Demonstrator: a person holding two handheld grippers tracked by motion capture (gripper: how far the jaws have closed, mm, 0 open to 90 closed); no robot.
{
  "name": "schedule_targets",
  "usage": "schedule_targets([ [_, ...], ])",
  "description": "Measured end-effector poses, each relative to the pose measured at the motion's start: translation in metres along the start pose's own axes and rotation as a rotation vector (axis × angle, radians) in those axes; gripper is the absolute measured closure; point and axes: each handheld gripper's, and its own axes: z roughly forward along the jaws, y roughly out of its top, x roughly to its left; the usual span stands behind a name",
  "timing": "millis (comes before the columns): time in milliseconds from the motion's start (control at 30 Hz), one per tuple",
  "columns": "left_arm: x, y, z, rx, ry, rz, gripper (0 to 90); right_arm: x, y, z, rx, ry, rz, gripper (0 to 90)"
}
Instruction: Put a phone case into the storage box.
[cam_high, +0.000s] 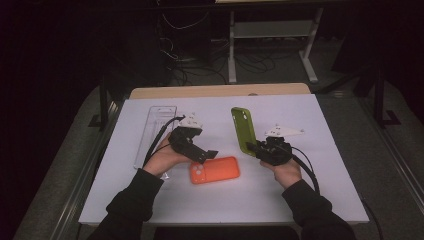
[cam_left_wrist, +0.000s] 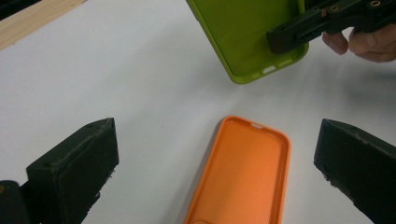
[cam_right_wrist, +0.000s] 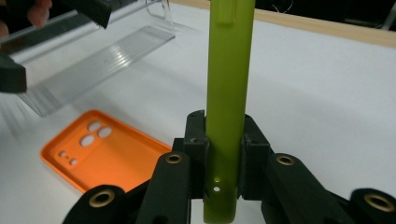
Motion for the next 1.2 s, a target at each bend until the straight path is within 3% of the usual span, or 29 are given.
schedule_targets([
  [100,-0.001,0.002,0.001,-0.039,-0.011,-0.038,0.0,0.000,-0.001,-0.001,0.004,-0.008,-0.003,75.6],
  [533,-0.007,0.008,0.003,-0.107,-0.018,-0.093,0.0,0.025,-0.001,0.007,0.014,-0.005,-0.049,75.6],
  [633,-0.008,0.008,0.003,-0.112,-0.011,-0.086,0.0,0.033,-0.001,0.010,0.018,0.012,-0.058,75.6],
  [867,-0.008,0.008,0.003,-0.156,-0.006,-0.120,0.0,0.050,-0.002,0.017,0.016,0.053,-0.077,75.6],
  [1200,-0.010,0.008,0.006,-0.176,-0.019,-0.129,0.0,0.059,-0.002,0.020,0.007,0.091,-0.064,75.6],
])
